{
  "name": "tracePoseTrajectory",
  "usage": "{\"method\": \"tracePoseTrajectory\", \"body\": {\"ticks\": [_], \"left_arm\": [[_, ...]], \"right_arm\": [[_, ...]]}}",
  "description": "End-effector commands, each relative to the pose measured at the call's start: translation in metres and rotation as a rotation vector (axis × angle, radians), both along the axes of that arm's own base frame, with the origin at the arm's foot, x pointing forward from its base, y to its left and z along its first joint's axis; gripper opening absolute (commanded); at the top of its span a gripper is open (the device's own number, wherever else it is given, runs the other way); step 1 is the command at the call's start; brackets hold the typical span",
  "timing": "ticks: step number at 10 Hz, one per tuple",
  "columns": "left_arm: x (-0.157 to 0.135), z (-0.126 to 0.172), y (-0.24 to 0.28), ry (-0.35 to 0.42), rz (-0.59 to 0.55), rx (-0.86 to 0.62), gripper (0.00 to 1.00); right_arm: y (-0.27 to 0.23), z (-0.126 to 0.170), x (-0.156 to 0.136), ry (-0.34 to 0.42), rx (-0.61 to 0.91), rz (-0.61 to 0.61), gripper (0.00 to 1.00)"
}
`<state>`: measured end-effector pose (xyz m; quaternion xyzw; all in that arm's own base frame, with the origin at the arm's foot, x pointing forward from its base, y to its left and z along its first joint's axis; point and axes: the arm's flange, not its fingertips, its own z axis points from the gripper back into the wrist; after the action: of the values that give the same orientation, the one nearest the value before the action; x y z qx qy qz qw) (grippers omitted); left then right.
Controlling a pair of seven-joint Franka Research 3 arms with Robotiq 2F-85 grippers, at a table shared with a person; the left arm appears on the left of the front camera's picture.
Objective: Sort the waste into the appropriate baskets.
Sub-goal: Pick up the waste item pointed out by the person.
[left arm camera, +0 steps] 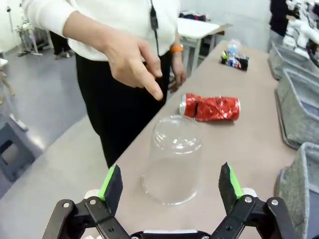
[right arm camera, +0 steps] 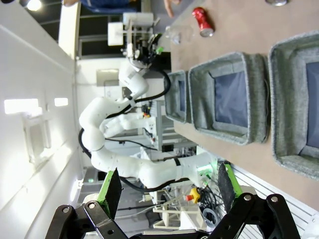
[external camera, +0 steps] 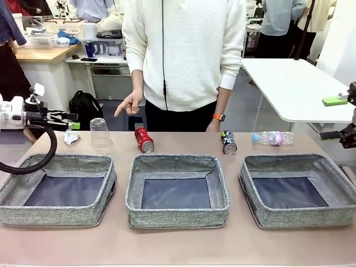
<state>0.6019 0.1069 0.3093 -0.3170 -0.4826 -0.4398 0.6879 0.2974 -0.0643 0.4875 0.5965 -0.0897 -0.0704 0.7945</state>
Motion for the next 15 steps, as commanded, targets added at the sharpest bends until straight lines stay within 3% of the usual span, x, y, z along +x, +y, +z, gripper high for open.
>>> {"method": "tracePoseTrajectory", "body": {"ticks": [1, 8, 15], "left_arm": [[0.016, 0.001, -0.007, 0.059, -0.066, 0.086, 1.0], [0.031, -0.023, -0.056, 0.102, -0.11, 0.185, 1.0], [0.034, -0.046, -0.096, 0.104, -0.124, 0.079, 1.0]], "right_arm": [[0.0, 0.002, 0.003, -0.032, 0.018, 0.004, 1.0], [0.0, 0.002, 0.003, -0.032, 0.018, 0.004, 1.0], [0.0, 0.002, 0.003, -0.032, 0.018, 0.004, 1.0]]}}
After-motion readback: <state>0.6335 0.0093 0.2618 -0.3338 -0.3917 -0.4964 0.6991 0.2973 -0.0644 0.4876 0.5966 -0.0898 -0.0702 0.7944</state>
